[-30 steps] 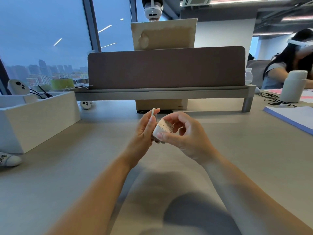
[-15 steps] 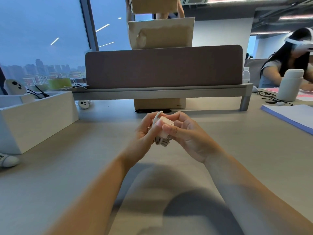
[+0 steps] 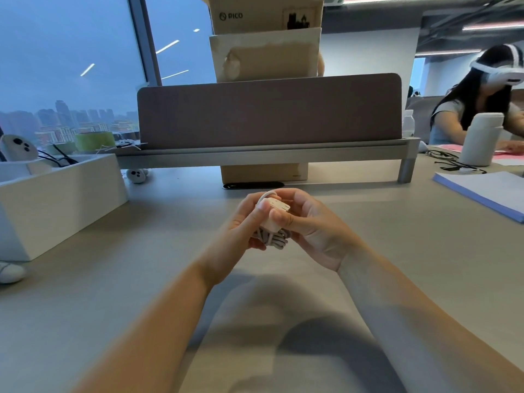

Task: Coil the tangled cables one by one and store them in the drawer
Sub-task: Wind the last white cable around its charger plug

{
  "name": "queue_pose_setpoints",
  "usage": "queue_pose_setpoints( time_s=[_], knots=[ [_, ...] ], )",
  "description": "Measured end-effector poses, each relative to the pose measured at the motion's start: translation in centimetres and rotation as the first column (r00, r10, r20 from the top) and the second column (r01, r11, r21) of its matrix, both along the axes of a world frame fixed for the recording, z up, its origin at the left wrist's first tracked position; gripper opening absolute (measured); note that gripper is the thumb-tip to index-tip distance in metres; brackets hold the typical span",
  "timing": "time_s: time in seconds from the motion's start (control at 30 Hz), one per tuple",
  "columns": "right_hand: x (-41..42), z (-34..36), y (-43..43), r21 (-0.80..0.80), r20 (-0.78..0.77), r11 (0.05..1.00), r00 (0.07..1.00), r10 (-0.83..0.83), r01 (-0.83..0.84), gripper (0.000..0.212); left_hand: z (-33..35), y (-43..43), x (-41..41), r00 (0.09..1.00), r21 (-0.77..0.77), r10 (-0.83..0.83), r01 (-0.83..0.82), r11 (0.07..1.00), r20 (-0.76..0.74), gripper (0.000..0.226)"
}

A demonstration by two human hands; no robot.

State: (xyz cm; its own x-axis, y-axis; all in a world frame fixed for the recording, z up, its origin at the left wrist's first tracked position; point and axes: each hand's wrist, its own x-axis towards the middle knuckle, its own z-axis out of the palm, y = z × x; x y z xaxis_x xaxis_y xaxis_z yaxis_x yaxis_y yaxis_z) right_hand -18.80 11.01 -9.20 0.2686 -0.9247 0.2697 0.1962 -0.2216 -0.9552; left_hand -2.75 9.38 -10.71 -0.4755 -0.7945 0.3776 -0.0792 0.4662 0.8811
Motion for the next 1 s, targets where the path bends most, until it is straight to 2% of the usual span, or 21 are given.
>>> queue_pose_setpoints(
  time_s=[0.23,0.57,0.67,0.77,0.9,1.0],
  knots=[
    [0.2,-0.2,-0.2,-0.047,-0.035,0.994,0.994,-0.100,0.098,0.047,-0.3,-0.3,-0.2,1.000,0.012,0.020,-0.020,1.000,-0.003,0.045],
    [0.5,-0.5,-0.5,-0.105,-0.047,0.970,0.973,-0.224,0.218,0.047,-0.3,-0.4,-0.7,0.997,-0.017,0.076,-0.077,0.997,-0.030,0.036],
    [0.6,-0.5,-0.4,-0.115,-0.052,0.965,0.969,-0.242,0.235,0.044,-0.3,-0.3,-0.9,0.996,-0.010,0.076,-0.077,0.997,-0.051,0.028],
    [0.7,-0.5,-0.3,-0.140,-0.082,0.961,0.964,-0.251,0.239,0.051,-0.3,-0.2,-1.1,0.994,-0.004,0.066,-0.067,0.998,-0.087,0.019],
    [0.6,-0.5,-0.4,-0.139,-0.118,0.961,0.959,-0.257,0.241,0.055,-0.2,-0.1,-1.2,0.995,-0.006,0.054,-0.054,0.998,-0.080,0.019],
    [0.0,-0.3,-0.5,-0.123,-0.126,0.973,0.969,-0.213,0.198,0.054,-0.1,0.0,-1.1,0.993,-0.018,0.076,-0.078,0.997,-0.089,0.027]
  ],
)
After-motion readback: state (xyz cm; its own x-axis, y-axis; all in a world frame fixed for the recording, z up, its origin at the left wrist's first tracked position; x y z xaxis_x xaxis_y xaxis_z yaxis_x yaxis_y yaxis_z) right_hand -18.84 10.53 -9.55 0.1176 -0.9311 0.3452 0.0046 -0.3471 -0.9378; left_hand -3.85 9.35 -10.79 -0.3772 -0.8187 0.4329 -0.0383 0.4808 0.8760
